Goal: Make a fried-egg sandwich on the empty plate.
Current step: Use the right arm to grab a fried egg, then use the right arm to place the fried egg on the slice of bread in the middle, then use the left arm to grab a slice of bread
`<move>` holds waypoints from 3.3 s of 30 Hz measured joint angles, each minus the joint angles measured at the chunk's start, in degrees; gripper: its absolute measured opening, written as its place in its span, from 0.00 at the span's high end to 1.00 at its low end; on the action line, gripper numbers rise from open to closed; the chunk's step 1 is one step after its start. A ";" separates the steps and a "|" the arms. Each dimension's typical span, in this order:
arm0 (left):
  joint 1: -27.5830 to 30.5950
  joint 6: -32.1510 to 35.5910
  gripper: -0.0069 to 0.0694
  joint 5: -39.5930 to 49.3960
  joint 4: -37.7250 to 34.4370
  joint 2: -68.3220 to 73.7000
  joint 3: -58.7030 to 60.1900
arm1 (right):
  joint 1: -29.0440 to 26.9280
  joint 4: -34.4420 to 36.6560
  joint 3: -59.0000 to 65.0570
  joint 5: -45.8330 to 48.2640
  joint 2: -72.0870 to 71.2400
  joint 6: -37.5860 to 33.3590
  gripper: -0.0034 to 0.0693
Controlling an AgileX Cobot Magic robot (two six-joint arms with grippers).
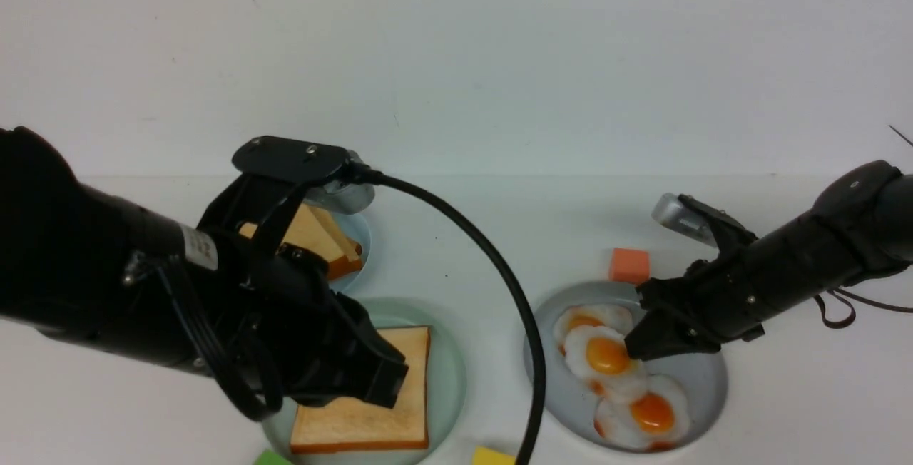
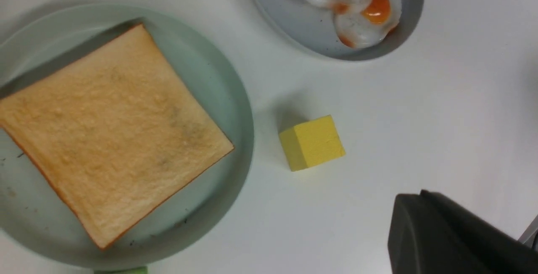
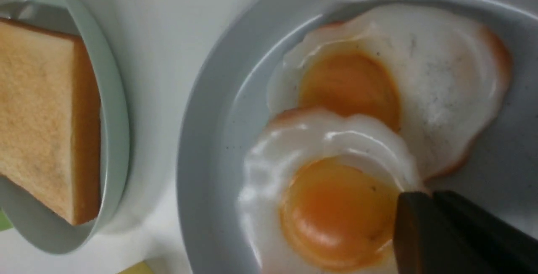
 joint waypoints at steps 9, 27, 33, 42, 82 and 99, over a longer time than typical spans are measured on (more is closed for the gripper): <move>0.00 -5.31 0.93 1.60 5.94 -2.03 0.00 | 0.46 -2.57 -2.53 1.99 -3.29 1.40 0.94; 0.00 -23.18 0.93 11.02 28.76 -18.01 5.04 | 30.22 -23.01 -26.16 -0.07 1.82 23.63 0.94; 0.00 -26.80 0.93 11.28 29.19 -20.53 7.90 | 32.75 -22.42 -29.00 -3.85 9.41 23.81 0.93; 0.00 -28.73 0.93 9.99 29.19 -20.53 8.13 | 32.95 -21.68 -29.06 -4.95 10.88 23.99 0.74; 40.30 0.31 0.60 -11.45 -23.92 29.37 -5.76 | 29.14 -31.45 -3.64 8.76 -37.00 25.33 0.34; 40.30 12.47 0.49 -14.02 -37.21 39.58 -10.85 | 29.14 -31.50 -3.64 9.47 -37.00 25.33 0.34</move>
